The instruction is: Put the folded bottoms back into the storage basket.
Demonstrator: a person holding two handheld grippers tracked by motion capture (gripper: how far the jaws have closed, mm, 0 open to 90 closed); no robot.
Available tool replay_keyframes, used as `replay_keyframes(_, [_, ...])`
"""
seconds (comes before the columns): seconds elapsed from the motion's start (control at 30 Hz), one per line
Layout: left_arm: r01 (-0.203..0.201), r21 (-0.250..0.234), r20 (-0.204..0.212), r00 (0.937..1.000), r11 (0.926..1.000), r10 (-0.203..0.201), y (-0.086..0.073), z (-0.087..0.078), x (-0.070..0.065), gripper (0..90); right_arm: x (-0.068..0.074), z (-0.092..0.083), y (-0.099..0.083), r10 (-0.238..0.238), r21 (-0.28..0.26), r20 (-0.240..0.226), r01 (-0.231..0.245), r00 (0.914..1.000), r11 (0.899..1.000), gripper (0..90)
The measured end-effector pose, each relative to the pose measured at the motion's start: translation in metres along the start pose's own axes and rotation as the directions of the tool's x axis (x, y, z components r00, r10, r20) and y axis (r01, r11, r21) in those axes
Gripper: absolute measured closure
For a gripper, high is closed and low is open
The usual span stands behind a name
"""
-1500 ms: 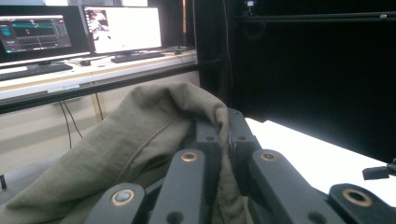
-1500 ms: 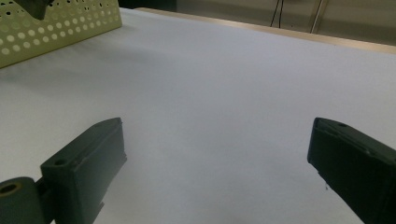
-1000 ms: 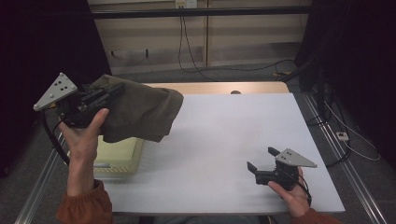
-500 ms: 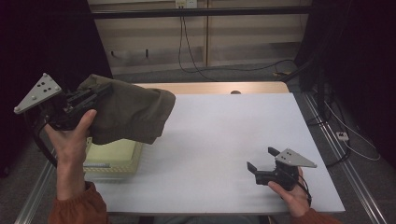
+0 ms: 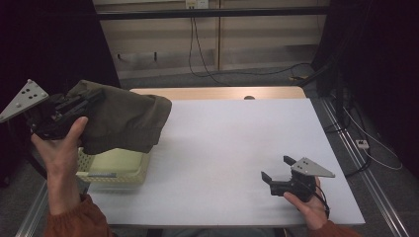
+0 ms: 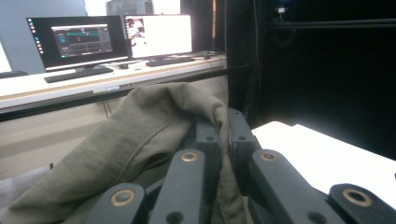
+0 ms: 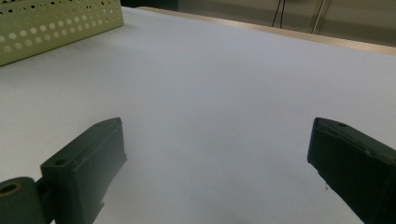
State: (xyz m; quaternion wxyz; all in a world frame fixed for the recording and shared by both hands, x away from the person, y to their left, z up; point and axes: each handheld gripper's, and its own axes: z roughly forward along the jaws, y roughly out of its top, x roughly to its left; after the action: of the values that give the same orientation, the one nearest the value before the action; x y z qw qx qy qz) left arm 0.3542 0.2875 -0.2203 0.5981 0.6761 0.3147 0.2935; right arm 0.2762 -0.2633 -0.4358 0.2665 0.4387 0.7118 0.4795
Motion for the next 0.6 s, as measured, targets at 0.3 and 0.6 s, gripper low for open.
replay_keyframes(0.3, [0.021,-0.005,-0.036,0.9991,0.9998,-0.021,-0.002,-0.014,0.011,86.7,0.001,0.0,0.0,-0.002,0.0,-0.002,0.002,1.0,1.0,4.2])
replay_keyframes(0.6, [0.04,0.014,-0.066,0.9971,0.9991,-0.039,-0.008,-0.023,0.026,86.7,0.001,0.001,0.0,-0.003,0.001,-0.002,0.003,1.0,1.0,4.2])
